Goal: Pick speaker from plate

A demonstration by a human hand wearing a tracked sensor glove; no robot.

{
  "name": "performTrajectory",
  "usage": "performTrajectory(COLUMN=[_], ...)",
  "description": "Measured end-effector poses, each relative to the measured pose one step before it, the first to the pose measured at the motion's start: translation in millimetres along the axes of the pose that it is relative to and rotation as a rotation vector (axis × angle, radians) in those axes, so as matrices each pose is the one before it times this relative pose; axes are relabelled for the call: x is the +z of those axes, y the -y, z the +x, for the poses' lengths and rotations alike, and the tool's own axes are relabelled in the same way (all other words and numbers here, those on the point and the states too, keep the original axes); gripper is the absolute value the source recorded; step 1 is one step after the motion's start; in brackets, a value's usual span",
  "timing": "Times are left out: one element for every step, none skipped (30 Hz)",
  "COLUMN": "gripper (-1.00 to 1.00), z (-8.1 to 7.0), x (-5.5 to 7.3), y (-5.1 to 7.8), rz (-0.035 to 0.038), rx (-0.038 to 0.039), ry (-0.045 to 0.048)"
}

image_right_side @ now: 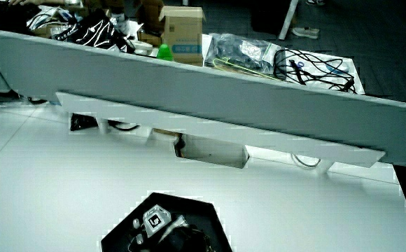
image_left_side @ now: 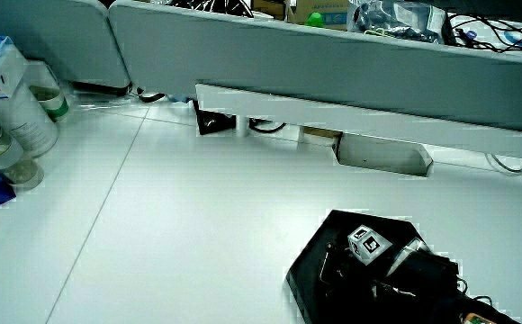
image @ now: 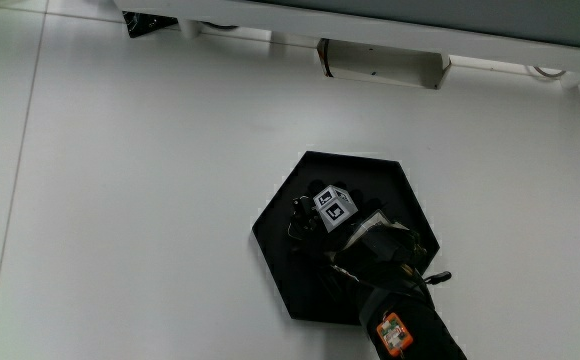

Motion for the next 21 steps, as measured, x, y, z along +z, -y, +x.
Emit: performTrajectory(gripper=[1.00, 1.00, 1.00, 1.00, 1.00, 1.00, 1.00, 1.00, 1.00, 1.00, 1.00, 1.00, 1.00, 1.00, 1.00, 1.00, 1.00, 1.00, 1.00, 1.00, 1.00], z=[-2.45, -0.42, -0.62, -0.14, -2.61, -0.31, 1.18, 0.74, 0.05, -1.75, 0.33, -0.56, 1.29, -0.99, 1.74, -0.29, -0.18, 0.45, -0.18, 1.80, 1.85], x=[1.20, 3.08, -1.67, 2.12, -2.39, -0.07, 0.52, -0.18, -0.41, -3.39, 1.63, -2.03, 2.89, -3.28, 3.49, -0.48, -1.36, 0.31, -1.67, 3.55, 3.28], y=[-1.21, 1.11, -2.84, 1.64, -1.66, 1.17, 2.15, 0.92, -0.05, -2.74, 1.97, -1.69, 3.50, -2.46, 3.98, 0.57, -0.58, 1.29, -0.59, 3.60, 3.61], rz=[0.02906, 0.00526, -0.01217, 0.02630, 0.00696, -0.00828, 0.00486, 0.00381, 0.01008, -0.00848, 0.00398, -0.00454, 0.02154, -0.01392, 0.01537, -0.00488, -0.00354, -0.00424, 0.01018, 0.01180, 0.01951], rx=[-0.00703, -0.00827, 0.00344, -0.00606, 0.00438, -0.01613, -0.00286, -0.00803, 0.00323, -0.00114, -0.00668, -0.00657, 0.00822, -0.00639, -0.00184, 0.00224, 0.00087, 0.00116, 0.00589, -0.00337, -0.00442], ry=[0.00394, 0.01365, -0.00439, 0.00371, 0.01546, 0.01222, -0.00222, 0.00243, -0.00301, 0.00148, -0.00208, 0.00413, -0.00965, 0.00914, -0.00741, 0.00360, -0.01025, 0.00037, -0.01488, -0.00059, -0.00604])
